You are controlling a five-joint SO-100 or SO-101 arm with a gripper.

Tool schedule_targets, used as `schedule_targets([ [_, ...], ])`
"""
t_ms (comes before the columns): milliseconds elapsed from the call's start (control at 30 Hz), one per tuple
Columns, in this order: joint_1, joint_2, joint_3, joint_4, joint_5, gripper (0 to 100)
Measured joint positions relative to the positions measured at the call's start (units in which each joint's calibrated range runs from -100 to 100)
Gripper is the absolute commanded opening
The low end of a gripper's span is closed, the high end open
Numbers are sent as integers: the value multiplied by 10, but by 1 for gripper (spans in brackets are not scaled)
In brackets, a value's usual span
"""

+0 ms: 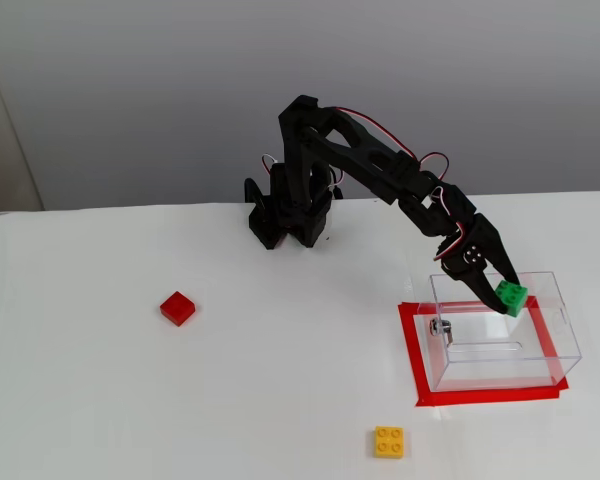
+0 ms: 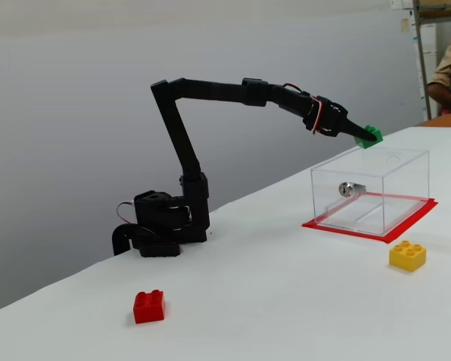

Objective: Pick the green lego brick and place it into the transparent box

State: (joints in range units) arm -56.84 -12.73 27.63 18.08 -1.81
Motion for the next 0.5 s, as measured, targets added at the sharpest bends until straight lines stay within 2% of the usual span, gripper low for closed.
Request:
schedule_targets([
  [167,0,0,0,0,0,30],
  [500,0,0,0,0,0,29],
])
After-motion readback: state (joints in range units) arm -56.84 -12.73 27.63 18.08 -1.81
